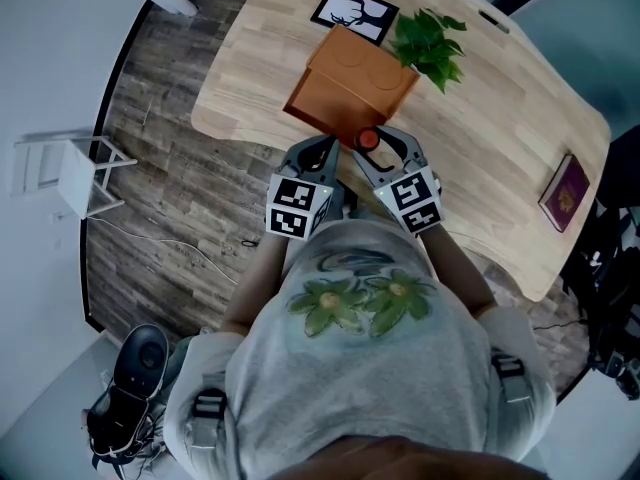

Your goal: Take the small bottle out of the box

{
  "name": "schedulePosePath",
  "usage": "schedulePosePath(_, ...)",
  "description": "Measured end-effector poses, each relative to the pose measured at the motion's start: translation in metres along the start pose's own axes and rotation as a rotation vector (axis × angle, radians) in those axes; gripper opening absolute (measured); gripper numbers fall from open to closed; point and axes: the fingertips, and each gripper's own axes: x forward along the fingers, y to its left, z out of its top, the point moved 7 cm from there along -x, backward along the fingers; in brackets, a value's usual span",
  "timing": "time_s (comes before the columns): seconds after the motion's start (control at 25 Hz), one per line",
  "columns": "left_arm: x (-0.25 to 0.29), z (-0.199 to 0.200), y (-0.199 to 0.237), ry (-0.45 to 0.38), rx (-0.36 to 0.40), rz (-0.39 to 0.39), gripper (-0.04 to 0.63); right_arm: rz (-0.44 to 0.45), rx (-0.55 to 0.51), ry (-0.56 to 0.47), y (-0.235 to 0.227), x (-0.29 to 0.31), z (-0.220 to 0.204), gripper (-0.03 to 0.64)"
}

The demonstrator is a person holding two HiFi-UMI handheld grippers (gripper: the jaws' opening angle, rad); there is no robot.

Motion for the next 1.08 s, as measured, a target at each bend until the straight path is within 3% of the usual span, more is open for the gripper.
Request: schedulePosePath(1.08,-0.007,-0.005,-0.02,-0.015,0.006,0.018,0.008,-0.014,-0.007,-0.078,0.004,-0.033,0.011,0.213)
